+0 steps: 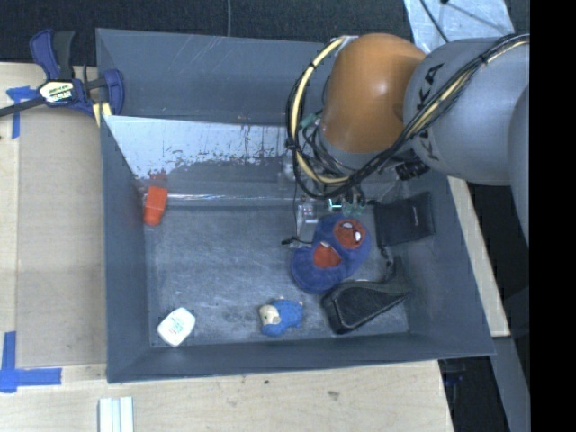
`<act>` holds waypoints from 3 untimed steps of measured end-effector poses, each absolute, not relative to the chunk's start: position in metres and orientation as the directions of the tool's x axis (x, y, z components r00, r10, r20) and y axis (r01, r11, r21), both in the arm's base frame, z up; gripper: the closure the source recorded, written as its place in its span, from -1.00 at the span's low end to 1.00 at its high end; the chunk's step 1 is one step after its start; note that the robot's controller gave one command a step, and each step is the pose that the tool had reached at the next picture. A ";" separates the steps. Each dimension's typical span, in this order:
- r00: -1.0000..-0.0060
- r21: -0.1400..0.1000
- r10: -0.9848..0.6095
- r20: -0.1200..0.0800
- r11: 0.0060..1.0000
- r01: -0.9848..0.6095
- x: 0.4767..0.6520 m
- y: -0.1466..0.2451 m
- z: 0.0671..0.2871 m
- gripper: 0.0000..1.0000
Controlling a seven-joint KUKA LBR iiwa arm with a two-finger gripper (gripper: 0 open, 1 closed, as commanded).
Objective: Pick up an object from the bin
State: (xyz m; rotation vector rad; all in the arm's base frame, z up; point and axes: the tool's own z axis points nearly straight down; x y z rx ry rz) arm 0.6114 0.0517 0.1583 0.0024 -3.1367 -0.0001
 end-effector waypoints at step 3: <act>-0.852 -0.004 -0.524 -0.012 0.852 -0.524 0.486 0.046 0.071 -1.00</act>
Offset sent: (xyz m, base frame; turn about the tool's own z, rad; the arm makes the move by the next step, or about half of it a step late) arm -0.0587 0.0003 0.0055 -0.1790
